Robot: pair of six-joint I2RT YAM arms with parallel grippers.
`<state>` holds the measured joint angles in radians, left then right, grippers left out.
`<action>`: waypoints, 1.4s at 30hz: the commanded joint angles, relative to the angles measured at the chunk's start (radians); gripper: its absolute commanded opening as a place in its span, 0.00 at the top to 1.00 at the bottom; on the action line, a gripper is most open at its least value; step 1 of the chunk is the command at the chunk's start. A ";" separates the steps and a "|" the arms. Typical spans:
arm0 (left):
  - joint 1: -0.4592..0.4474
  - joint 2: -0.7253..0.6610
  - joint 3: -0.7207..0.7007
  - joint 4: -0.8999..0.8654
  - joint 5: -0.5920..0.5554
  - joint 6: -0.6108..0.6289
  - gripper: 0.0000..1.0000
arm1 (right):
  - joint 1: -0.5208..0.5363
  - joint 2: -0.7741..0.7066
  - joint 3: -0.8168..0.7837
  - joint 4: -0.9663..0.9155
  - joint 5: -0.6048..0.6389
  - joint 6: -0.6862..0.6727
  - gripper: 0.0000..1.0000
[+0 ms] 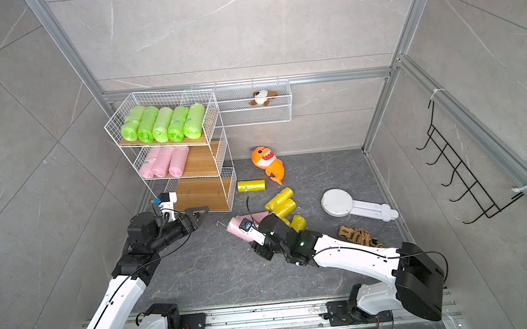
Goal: Sort the rolls of trash bags by color and place them on the shelf
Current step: Place the roll of trash bags on the shelf.
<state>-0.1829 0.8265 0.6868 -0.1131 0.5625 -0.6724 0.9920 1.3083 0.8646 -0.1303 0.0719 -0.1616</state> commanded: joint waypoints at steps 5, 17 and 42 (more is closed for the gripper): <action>-0.071 0.026 0.082 -0.061 0.144 0.050 0.22 | 0.000 -0.045 0.059 -0.015 0.029 -0.041 0.68; -0.179 0.123 0.124 -0.077 0.243 0.126 0.18 | 0.010 -0.071 0.036 0.019 -0.047 -0.022 0.68; -0.278 0.334 0.278 -0.317 0.153 0.416 0.16 | 0.025 -0.100 0.016 0.007 -0.024 -0.085 0.70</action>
<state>-0.4648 1.1625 0.9443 -0.4274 0.6743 -0.3077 1.0126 1.2404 0.8783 -0.1711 0.0532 -0.2337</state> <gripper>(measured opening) 0.837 0.409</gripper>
